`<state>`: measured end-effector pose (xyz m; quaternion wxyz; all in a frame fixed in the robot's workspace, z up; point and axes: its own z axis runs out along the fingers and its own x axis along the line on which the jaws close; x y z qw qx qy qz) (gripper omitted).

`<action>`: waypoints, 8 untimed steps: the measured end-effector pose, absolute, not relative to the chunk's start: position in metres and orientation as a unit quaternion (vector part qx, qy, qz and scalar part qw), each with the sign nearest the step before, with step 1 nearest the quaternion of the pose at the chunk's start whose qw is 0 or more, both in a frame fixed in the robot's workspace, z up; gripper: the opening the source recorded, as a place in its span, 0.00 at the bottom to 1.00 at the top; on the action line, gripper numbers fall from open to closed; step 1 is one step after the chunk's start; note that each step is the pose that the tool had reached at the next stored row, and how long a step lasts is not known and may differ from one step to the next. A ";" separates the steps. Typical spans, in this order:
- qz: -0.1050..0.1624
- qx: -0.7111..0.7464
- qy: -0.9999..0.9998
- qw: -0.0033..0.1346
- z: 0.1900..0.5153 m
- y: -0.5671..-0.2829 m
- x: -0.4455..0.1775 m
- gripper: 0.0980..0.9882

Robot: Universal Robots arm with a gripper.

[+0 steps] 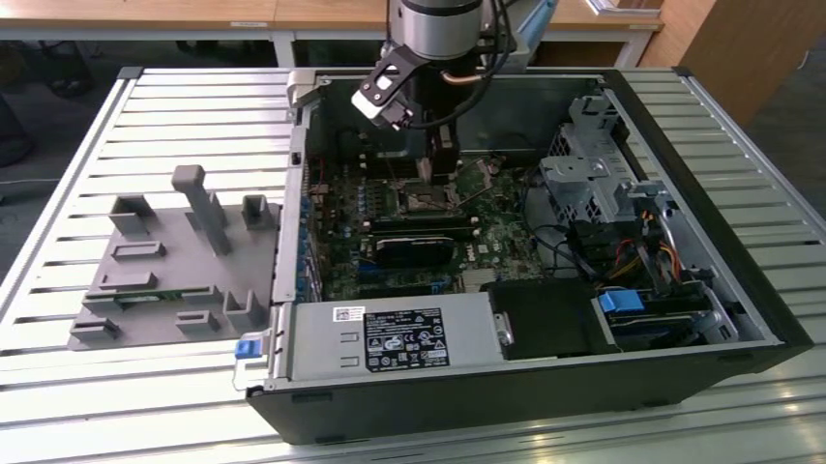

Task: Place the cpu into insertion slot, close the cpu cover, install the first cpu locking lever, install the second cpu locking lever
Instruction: 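Place the cpu into insertion slot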

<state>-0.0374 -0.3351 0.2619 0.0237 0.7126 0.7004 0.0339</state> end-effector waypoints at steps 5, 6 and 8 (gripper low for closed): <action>0.034 0.713 0.700 0.024 0.259 -0.335 -0.037 0.48; 0.034 0.713 0.700 0.024 0.259 -0.335 -0.037 0.48; 0.034 0.713 0.700 0.024 0.258 -0.335 -0.037 0.48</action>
